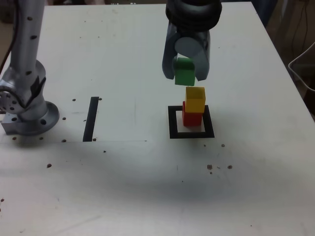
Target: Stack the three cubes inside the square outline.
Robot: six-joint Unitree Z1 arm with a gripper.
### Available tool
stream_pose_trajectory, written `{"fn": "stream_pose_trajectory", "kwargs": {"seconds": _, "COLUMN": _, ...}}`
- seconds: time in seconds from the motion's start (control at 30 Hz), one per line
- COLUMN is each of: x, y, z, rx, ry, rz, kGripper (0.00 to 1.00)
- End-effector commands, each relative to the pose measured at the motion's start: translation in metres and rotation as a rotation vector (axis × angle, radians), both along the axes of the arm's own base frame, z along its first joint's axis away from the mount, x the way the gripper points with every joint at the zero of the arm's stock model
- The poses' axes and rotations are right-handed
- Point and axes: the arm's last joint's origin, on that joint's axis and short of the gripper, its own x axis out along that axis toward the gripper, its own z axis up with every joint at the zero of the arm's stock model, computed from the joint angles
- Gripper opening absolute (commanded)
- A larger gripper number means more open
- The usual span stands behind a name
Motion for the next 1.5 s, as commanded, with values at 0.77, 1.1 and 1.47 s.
{"fn": "stream_pose_trajectory", "kwargs": {"seconds": 0.77, "x": 0.018, "y": -0.011, "z": -0.014, "rx": -0.003, "ry": 0.019, "rz": 0.001, "kGripper": 0.15}}
{"fn": "stream_pose_trajectory", "kwargs": {"seconds": 1.1, "x": 0.022, "y": -0.011, "z": -0.016, "rx": 0.008, "ry": 0.013, "rz": 0.0, "kGripper": 0.19}}
{"fn": "stream_pose_trajectory", "kwargs": {"seconds": 1.47, "x": 0.022, "y": -0.005, "z": -0.018, "rx": 0.006, "ry": 0.021, "rz": 0.013, "kGripper": 0.31}}
